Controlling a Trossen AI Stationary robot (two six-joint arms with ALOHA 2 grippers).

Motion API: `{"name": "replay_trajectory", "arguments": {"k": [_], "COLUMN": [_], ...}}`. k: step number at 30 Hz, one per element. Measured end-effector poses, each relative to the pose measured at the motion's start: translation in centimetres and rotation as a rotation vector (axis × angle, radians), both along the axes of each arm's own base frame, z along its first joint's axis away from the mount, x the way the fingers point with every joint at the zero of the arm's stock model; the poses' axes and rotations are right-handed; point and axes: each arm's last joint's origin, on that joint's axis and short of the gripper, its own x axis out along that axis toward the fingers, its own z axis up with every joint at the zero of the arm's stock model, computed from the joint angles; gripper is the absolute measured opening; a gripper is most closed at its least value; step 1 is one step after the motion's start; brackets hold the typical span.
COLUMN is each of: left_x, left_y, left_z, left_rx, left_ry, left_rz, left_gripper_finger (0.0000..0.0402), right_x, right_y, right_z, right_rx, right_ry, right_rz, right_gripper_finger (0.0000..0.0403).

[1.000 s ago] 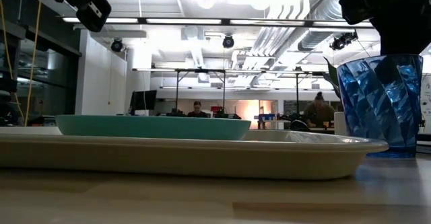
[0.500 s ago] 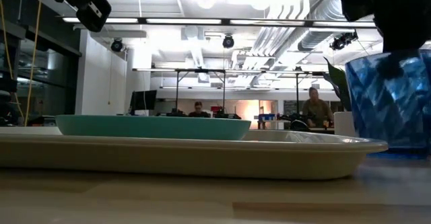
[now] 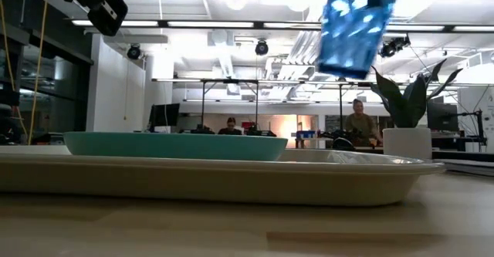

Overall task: Pick and place plate/cup/fork/spoon on tray
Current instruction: Put the blue crystal glass on the top right of the gray serving tray

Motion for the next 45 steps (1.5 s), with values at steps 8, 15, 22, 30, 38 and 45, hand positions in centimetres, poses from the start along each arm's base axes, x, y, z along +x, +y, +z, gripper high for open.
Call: {"name": "replay_trajectory", "arguments": {"k": [8,15,22,30,38,45], "left_x": [0.0,0.0,0.0,0.0,0.0,0.0], "left_y": [0.0,0.0,0.0,0.0,0.0,0.0], "left_z": [0.0,0.0,0.0,0.0,0.0,0.0], "left_rx": [0.006,0.017,0.017,0.016,0.018,0.017], "left_ry": [0.000,0.000,0.000,0.000,-0.001,0.000], "left_rz": [-0.001,-0.003,-0.002,-0.003,-0.003,-0.003], "left_gripper_finger": [0.0000,0.0000,0.0000,0.0000,0.0000,0.0000], "right_x": [6.8,8.7,8.7,9.9,10.9,11.0], "right_y": [-3.0,-6.7,-7.1,-7.1,-7.5,-7.9], "right_z": [-3.9,-5.0,-5.1,-7.4,-7.9,-7.8], "right_rx": [-0.037,-0.003,0.070,0.060,0.077,0.114], "right_ry": [0.209,0.224,0.225,0.305,0.261,0.248], "right_rz": [0.130,0.132,0.163,0.170,0.206,0.208], "right_gripper_finger": [0.0001,0.0000,0.0000,0.0000,0.0000,0.0000]}}
